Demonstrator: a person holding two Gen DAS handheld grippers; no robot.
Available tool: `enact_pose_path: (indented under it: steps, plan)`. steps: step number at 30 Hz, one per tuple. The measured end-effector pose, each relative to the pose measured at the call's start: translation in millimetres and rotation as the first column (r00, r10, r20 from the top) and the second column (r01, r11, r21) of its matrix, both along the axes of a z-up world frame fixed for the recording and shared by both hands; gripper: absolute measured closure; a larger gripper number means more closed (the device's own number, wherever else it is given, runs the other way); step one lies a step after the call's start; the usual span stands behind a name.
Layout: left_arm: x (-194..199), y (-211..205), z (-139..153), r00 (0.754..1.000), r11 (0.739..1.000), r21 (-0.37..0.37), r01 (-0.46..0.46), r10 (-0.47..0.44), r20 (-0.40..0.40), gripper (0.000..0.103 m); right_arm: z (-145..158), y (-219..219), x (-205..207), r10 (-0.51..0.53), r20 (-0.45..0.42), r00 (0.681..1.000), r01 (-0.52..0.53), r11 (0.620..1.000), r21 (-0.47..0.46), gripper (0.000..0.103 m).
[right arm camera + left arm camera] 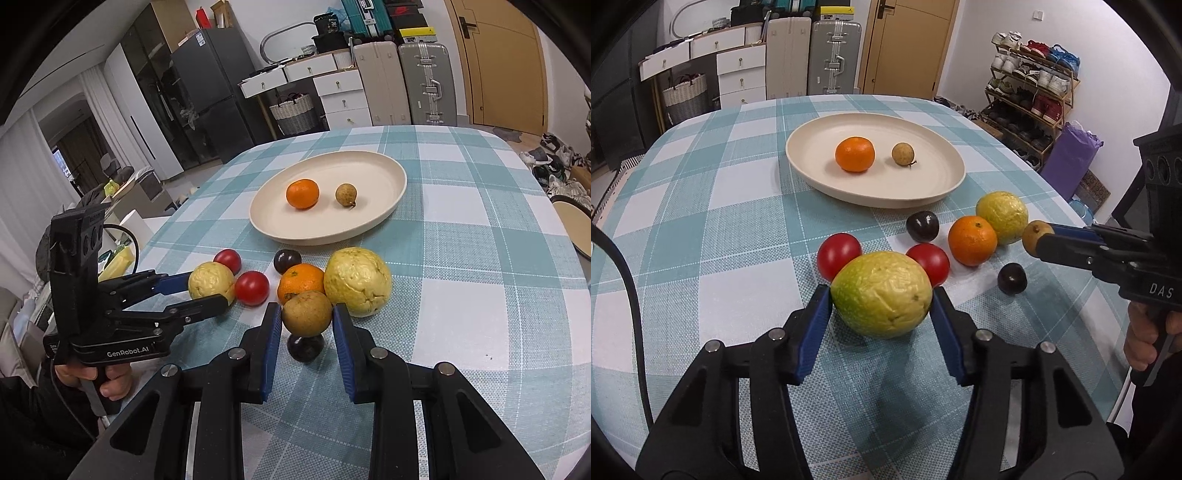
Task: Organize fruits
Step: 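Lift the yellow-green fruit with the left tool while the right tool lifts the brown fruit, then carry the yellow-green fruit in the left tool while the right tool carries the brown fruit to the plate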
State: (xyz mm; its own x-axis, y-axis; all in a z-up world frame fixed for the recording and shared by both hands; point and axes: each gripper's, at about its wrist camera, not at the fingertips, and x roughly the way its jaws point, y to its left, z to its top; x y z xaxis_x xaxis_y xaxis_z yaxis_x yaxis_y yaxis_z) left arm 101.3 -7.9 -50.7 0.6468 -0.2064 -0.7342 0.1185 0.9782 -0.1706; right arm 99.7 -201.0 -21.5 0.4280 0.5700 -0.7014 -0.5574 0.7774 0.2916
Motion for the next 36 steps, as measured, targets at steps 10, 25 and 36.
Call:
enact_pose_path:
  steps: [10, 25, 36]
  plan:
    - [-5, 1, 6, 0.999, 1.0, -0.015, 0.018, -0.017, 0.034, 0.051, 2, -3, 2, -0.014, 0.012, 1.0, 0.014, 1.0, 0.008, 0.074]
    - [-15, 7, 34, 0.991, 1.0, -0.015, -0.002, 0.004, 0.131, 0.051, 12, -7, 0, -0.035, 0.051, 0.998, 0.032, 0.998, 0.051, 0.074]
    - [3, 15, 62, 0.978, 1.0, 0.002, -0.023, 0.022, 0.206, 0.051, 40, 0, 14, -0.065, 0.119, 0.991, 0.056, 0.995, 0.08, 0.074]
